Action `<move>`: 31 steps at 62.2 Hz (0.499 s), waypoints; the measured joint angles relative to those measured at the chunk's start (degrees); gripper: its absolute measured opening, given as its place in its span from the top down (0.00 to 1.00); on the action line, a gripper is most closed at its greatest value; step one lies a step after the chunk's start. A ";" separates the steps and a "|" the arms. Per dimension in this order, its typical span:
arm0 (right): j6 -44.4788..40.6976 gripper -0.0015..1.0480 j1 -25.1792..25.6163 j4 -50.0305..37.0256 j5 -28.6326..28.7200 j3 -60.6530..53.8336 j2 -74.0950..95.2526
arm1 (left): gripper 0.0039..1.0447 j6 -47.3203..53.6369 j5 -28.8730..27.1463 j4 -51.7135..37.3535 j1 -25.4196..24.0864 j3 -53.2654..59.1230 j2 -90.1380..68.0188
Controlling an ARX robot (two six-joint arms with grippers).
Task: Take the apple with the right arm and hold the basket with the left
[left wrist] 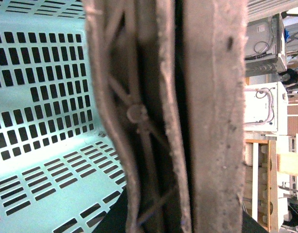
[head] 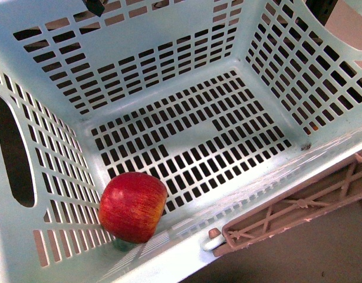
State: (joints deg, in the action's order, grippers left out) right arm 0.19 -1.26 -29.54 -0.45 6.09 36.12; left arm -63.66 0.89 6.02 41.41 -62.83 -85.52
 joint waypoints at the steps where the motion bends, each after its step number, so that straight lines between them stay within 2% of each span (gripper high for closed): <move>1: 0.02 0.98 0.24 0.13 -0.07 -0.13 -0.26 | 0.85 0.00 0.00 0.00 0.00 0.02 0.00; 28: 0.00 0.98 1.07 7.85 0.33 -4.13 -12.00 | 0.85 0.00 0.00 0.00 0.00 0.02 0.00; 31: 0.02 0.98 1.07 6.69 0.35 -5.09 -12.66 | 0.85 0.00 0.02 0.00 0.00 0.00 0.00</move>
State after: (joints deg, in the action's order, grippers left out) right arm 0.21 -0.19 -22.85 -0.10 0.99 23.46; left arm -63.66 0.91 6.02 41.41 -62.83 -85.52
